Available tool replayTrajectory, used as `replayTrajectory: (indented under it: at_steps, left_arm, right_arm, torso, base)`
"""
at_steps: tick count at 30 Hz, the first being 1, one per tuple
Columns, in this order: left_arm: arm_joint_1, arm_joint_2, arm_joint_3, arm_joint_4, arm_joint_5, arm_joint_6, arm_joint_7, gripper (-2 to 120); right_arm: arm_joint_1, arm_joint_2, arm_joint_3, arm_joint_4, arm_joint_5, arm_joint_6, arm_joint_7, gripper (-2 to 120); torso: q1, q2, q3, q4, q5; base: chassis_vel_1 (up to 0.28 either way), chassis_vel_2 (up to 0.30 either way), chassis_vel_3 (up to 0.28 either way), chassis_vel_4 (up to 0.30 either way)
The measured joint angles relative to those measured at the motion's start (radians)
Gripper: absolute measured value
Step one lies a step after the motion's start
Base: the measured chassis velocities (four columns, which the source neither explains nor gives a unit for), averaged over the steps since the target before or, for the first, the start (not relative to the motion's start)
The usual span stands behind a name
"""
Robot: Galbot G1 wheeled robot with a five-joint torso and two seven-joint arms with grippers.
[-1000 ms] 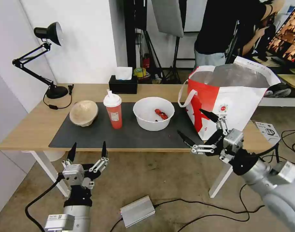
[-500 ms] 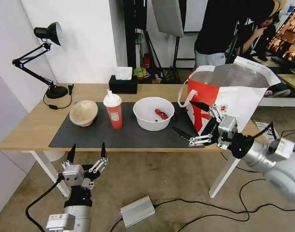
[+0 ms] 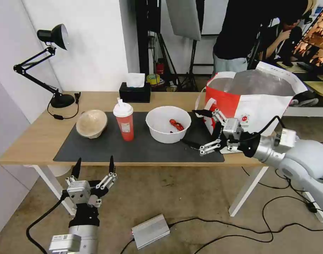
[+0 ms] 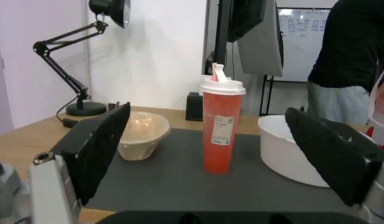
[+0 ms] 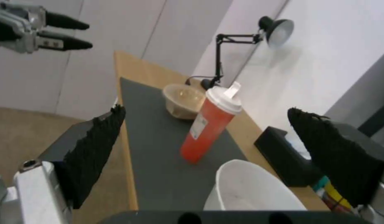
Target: Pick up the trash from the table and place it into the takeout bag.
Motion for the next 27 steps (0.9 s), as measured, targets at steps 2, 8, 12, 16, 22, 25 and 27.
replayTrajectory:
  at_steps: [2,8,12,16,22,25,27]
  left_arm:
    - [0.001,0.003,-0.001,-0.001,0.001,-0.004,-0.008,100]
    - [0.0,0.002,-0.007,0.002,-0.002,-0.018,-0.009,100]
    - [0.0,0.0,-0.007,0.004,-0.002,-0.021,-0.009,100]
    - [-0.002,0.0,-0.008,0.005,-0.003,-0.021,-0.011,100]
    - [-0.002,0.0,-0.012,0.005,-0.004,-0.021,-0.011,100]
    - [-0.003,0.0,-0.012,0.007,-0.004,-0.021,-0.011,100]
    - [-0.003,-0.001,-0.011,0.008,-0.003,-0.021,-0.011,100]
  right_arm:
    - [0.077,0.007,-0.068,-0.028,-0.005,-0.009,-0.026,100]
    - [0.236,0.024,-0.197,-0.102,-0.006,-0.029,-0.083,100]
    - [0.308,0.045,-0.257,-0.155,-0.01,-0.04,-0.127,100]
    - [0.352,0.07,-0.303,-0.192,-0.015,-0.044,-0.141,100]
    - [0.422,0.115,-0.373,-0.248,-0.025,-0.046,-0.158,100]
    - [0.452,0.135,-0.404,-0.274,-0.03,-0.049,-0.171,100]
    - [0.494,0.153,-0.432,-0.302,-0.046,-0.063,-0.206,100]
  torso:
    - [0.0,0.0,0.0,0.0001,-0.0001]
    - [0.0,0.0,0.0,0.0002,-0.0001]
    - [0.0,0.0,0.0,0.0002,0.0]
    - [0.0,0.0,0.0,0.0002,0.0]
    - [0.0,0.0,0.0,0.0001,0.0]
    - [0.0,0.0,0.0,0.0002,-0.0001]
    - [0.0,0.0,0.0,0.0002,-0.0001]
  base:
    - [0.0,0.0,0.0,0.0]
    - [0.0,0.0,0.0,0.0]
    - [0.0,0.0,0.0,0.0]
    - [0.0,0.0,0.0,0.0]
    - [0.0,0.0,0.0,0.0]
    - [0.0,0.0,0.0,0.0]
    - [0.0,0.0,0.0,0.0]
